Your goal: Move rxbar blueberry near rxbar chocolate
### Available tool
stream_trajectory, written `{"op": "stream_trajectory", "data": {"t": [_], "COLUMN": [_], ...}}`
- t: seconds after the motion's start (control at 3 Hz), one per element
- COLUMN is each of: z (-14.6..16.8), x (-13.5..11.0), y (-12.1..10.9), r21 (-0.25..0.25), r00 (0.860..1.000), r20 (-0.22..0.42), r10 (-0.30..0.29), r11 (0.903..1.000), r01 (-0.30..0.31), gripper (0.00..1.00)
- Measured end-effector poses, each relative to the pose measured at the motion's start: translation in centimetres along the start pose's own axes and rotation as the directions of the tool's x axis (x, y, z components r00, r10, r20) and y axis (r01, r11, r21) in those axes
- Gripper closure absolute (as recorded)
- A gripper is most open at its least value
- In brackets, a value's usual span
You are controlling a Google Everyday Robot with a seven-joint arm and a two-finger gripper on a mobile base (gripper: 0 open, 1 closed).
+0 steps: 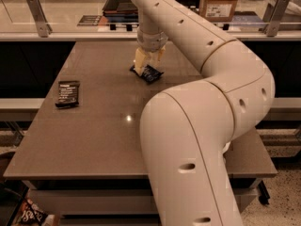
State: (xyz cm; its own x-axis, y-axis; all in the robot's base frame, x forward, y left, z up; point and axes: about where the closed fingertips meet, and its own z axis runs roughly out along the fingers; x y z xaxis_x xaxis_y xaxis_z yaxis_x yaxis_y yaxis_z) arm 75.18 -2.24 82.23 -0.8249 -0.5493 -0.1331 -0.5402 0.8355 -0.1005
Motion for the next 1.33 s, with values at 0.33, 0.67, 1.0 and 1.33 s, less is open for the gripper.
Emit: {"op": "stream_trajectory", "data": {"t": [0.33, 0.67, 1.0, 1.33], "z": [-0.1, -1.2, -2.8, -3.9], "x": [-0.3, -0.3, 0.2, 0.9], "y": [0.4, 1.5, 2.9, 4.7], "r21": [0.001, 0.006, 0.023, 0.016], "r00": [1.000, 0.999, 0.998, 0.995], "r20": [0.016, 0.030, 0.039, 0.046], "r10": [-0.012, -0.039, -0.056, -0.085], "r11": [0.9999, 0.9992, 0.9982, 0.9963], "r01": [0.012, 0.039, 0.055, 0.084], "gripper": [1.00, 1.00, 1.00, 1.00]}}
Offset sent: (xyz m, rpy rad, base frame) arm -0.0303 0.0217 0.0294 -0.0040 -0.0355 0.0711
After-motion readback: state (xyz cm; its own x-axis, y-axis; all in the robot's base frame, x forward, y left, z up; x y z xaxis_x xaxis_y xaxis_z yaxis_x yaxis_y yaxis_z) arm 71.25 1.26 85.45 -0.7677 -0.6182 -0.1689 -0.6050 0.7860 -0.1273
